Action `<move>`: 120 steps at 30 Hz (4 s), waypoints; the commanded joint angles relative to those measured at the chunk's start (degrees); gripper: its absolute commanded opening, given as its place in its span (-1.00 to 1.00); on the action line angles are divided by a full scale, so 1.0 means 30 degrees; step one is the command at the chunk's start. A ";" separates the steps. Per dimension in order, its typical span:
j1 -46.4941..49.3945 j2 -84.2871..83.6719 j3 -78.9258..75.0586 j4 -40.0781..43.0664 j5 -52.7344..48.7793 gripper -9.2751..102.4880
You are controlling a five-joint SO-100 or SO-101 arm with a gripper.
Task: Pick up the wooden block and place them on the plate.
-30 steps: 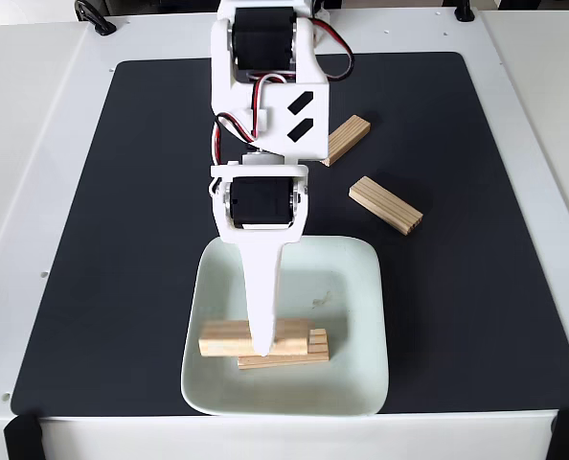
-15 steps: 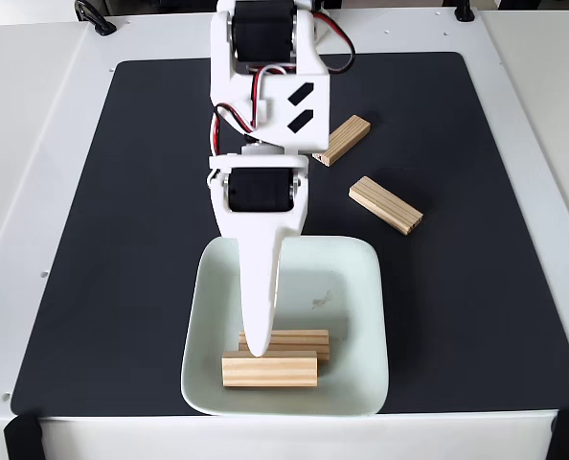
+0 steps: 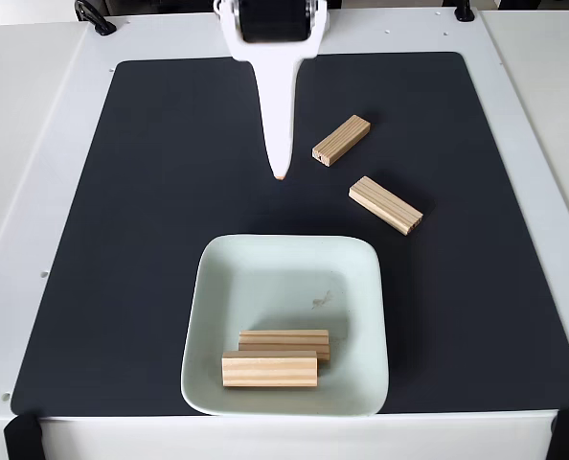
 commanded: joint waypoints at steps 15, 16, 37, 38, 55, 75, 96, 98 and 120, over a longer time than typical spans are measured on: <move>-0.0264 1.6055 2.0098 0.0088 -1.0723 -0.84; -0.0264 1.6084 2.0156 0.0088 -1.1191 -0.84; -0.4131 0.2871 0.4307 0.4541 -1.8486 -0.84; -0.4102 0.2520 0.3896 0.4541 -2.0420 -0.84; -0.4951 -0.0791 0.2812 0.4834 -3.1611 -0.58; -0.4453 -0.4541 0.1494 0.4541 -3.4248 0.02; -0.4717 -0.8701 -0.2783 0.4775 -3.4248 -0.18; -0.4863 -0.8701 -0.2725 0.4805 -3.4248 -0.18; -0.5596 -0.8525 -0.1348 0.4834 -3.3076 -0.37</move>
